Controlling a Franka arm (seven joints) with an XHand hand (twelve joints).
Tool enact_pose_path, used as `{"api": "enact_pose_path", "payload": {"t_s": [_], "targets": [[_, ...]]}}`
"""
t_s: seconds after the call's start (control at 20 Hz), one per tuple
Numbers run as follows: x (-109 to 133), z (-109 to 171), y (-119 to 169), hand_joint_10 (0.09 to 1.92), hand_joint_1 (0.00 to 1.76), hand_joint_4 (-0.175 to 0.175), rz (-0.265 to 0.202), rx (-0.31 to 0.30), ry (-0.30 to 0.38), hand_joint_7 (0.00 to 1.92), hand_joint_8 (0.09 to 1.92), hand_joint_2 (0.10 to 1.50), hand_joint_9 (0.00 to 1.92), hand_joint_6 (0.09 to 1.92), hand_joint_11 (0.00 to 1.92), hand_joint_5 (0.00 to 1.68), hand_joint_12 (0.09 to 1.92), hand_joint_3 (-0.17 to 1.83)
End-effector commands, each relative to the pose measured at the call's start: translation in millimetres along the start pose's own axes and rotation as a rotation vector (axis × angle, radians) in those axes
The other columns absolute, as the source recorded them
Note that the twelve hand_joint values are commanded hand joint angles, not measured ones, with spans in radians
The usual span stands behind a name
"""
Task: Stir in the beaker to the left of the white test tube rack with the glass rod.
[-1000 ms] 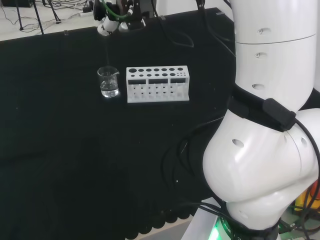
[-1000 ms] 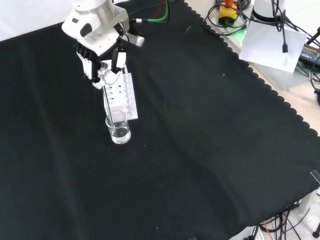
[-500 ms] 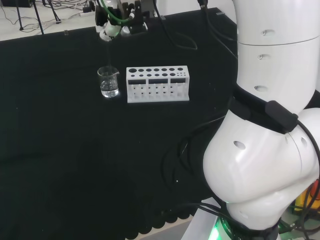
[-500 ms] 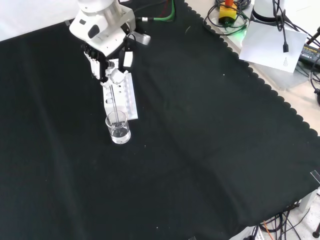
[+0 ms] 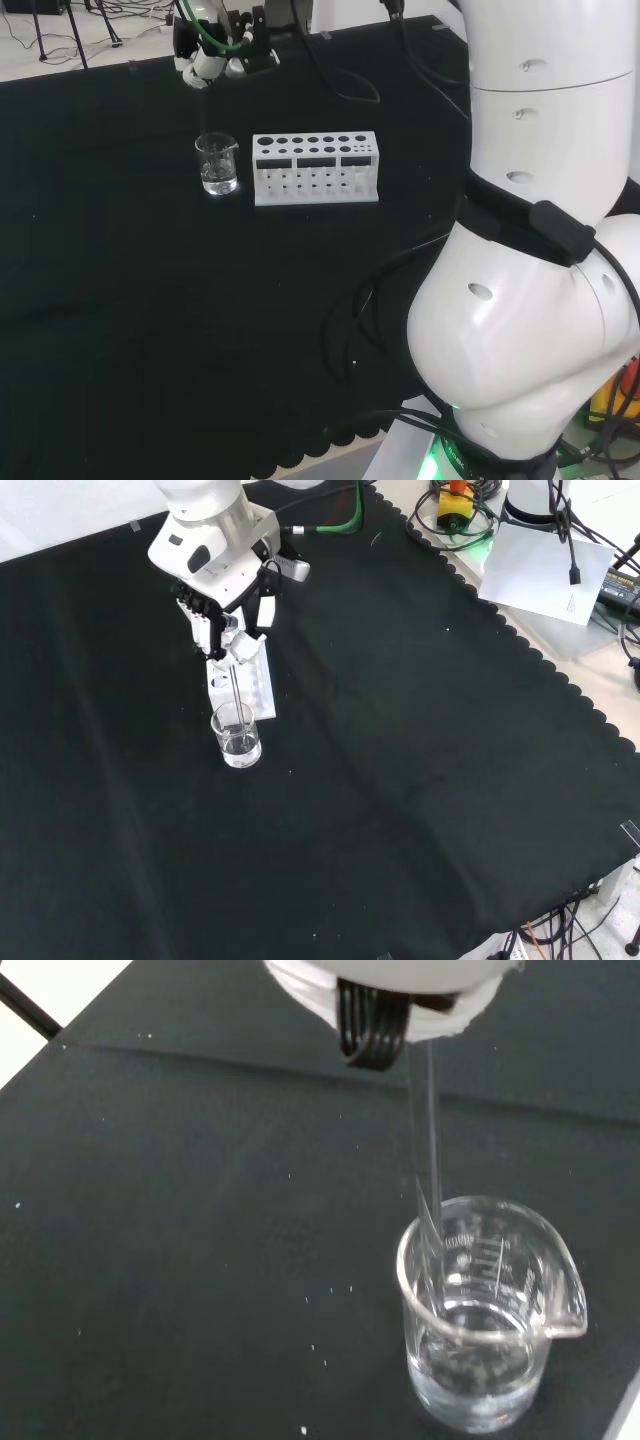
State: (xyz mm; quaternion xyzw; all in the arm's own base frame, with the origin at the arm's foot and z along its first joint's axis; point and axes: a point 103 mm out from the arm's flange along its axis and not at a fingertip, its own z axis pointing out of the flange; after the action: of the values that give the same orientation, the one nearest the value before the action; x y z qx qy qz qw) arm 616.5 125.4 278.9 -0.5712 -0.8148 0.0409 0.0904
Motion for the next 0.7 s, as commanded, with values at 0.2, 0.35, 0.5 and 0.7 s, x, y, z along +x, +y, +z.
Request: {"api": "enact_pose_path", "payload": {"t_s": [0.2,0.35,0.5,0.7], "targets": [[-29,-3,12,0.85,1.31,-0.175,0.012,-0.017,0.018,1.2,1.05,0.76,1.65,0.59,1.65,1.14,0.77,0.57],[-35,-4,5,0.85,1.31,-0.175,0.029,-0.018,0.012,1.21,1.05,0.75,1.65,0.59,1.65,1.14,0.77,0.57],[-36,-8,-7,0.85,1.31,-0.175,0.041,-0.017,0.008,1.21,1.04,0.75,1.65,0.59,1.65,1.14,0.77,0.57],[-23,-7,-18,0.85,1.31,-0.175,0.04,-0.011,0.007,1.21,1.04,0.75,1.65,0.59,1.65,1.14,0.77,0.57]]}}
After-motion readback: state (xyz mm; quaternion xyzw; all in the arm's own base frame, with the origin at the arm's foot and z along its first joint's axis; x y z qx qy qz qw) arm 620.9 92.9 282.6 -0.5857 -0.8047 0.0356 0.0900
